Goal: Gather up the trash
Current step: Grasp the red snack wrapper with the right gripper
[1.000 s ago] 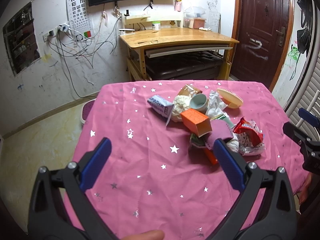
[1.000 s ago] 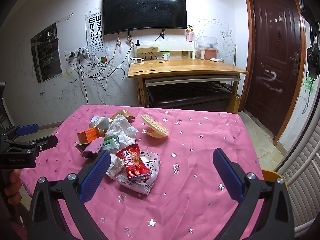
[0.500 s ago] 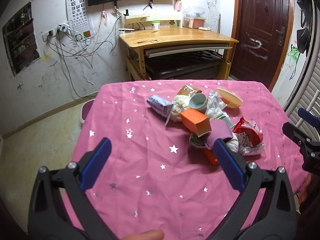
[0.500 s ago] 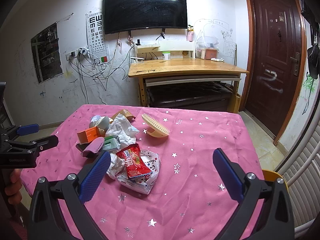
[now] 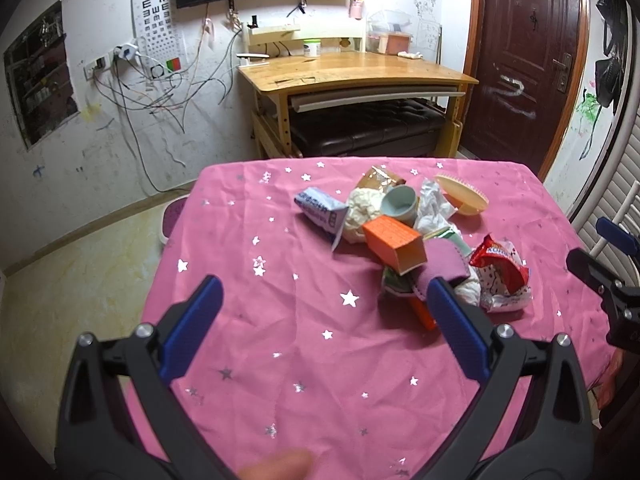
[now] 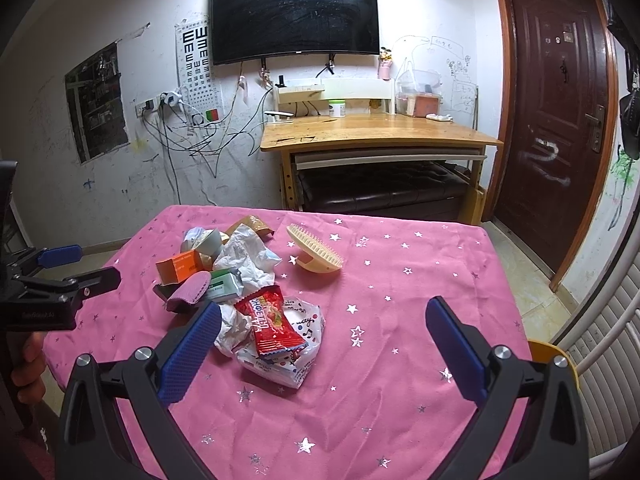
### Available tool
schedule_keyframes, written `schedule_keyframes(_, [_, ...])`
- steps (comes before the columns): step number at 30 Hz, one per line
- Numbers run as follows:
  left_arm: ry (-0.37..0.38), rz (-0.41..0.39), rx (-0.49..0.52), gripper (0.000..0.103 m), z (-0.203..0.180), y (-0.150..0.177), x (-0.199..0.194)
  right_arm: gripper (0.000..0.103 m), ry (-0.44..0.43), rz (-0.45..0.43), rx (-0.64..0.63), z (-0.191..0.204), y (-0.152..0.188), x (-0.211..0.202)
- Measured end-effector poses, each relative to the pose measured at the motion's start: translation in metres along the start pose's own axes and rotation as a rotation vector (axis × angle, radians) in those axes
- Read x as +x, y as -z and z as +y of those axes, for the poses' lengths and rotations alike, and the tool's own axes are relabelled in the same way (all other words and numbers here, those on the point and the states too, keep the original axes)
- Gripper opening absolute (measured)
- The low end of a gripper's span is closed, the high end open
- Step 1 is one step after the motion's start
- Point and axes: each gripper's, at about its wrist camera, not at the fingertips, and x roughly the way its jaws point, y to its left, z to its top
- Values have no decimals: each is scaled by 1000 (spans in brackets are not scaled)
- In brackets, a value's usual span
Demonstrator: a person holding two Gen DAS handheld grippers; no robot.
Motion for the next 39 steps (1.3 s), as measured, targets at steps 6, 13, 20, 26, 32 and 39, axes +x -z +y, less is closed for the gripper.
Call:
schedule_keyframes(6, [62, 37, 8, 98, 7, 2, 10, 96, -85, 49, -27, 4, 2, 11])
schedule_keyframes(13, [169, 74, 34, 98, 2, 8, 20, 88, -180, 145, -119, 22, 8, 43])
schedule_keyframes(20, [199, 64, 6, 98, -7, -11, 26, 37, -210, 188, -169, 29, -2, 66])
schedule_keyframes(26, [191, 81, -21, 98, -13, -32, 42, 15, -222, 259, -171, 23, 1, 85])
schedule_keyframes(32, [286, 194, -118, 81, -13, -43, 70, 13, -279, 223, -54, -8, -2, 75])
schedule_keyframes(39, [353, 286, -231, 45, -5, -40, 87, 13, -311, 178, 30, -40, -5, 56])
